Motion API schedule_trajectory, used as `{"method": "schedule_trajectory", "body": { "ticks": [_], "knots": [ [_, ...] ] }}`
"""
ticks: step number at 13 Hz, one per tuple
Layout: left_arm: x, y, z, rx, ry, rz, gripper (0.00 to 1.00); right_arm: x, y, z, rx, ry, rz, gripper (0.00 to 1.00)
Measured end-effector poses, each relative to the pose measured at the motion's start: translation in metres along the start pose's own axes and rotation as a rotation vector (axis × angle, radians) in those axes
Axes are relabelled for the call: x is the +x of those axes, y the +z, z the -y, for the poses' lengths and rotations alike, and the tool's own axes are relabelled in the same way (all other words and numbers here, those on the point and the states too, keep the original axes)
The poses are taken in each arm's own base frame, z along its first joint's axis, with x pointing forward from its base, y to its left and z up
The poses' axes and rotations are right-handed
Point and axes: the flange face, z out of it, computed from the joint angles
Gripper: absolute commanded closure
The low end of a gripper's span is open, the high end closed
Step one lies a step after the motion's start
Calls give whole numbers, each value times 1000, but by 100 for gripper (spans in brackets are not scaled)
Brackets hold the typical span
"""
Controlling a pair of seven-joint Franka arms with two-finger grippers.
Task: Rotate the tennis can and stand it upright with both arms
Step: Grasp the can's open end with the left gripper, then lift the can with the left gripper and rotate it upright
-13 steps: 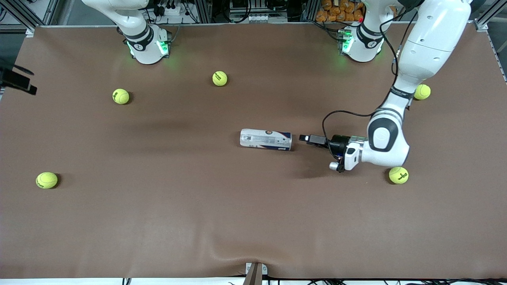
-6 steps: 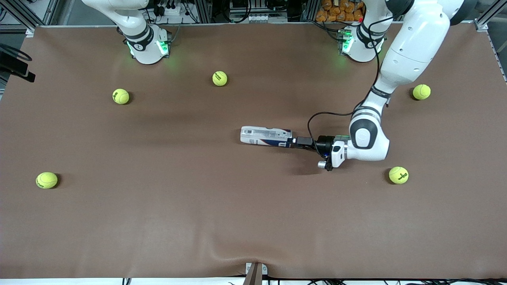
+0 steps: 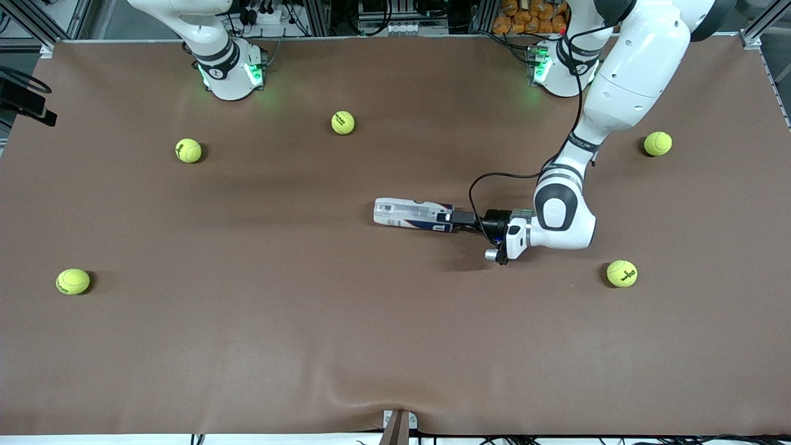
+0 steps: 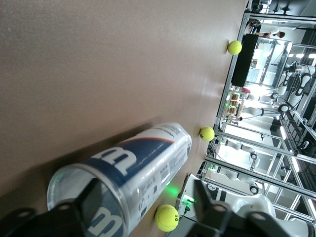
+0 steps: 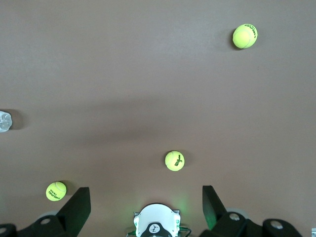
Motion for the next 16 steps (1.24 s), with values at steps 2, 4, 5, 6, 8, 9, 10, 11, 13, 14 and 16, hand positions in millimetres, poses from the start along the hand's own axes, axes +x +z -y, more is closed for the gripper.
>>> {"method": "schedule_trajectory", "body": {
  "ticks": [2,4,5,6,8,9,10,11,13,14,16],
  "knots": [
    [0,-1,0,0,-1,-2,89,1,2,1,1,-1,1,0],
    [1,-1,0,-1,-2,-3,100,2,2,4,1,-9,-1,0],
    [2,-2,-2,-2,-11,-4,100,4,4,7,0,-14,-6,0],
    [5,-4,-10,-7,-30,-7,100,9,7,10,-1,-19,-16,0],
    [15,-13,-42,20,-78,-2,100,24,23,13,-3,-24,-29,0],
    [19,-20,-65,58,-102,5,100,32,33,12,-3,-23,-37,0],
    [23,-26,-88,99,-118,11,100,38,42,12,-3,-22,-40,0],
    [25,-30,-111,138,-132,11,100,41,47,11,-3,-20,-38,0],
    [28,-29,-157,215,-169,9,100,42,49,8,-3,-15,-38,0],
    [28,-20,-184,277,-185,10,100,41,48,7,-3,-13,-40,0],
    [22,7,-246,447,-226,-27,100,41,47,7,-3,-13,-44,0]
  ]
}}
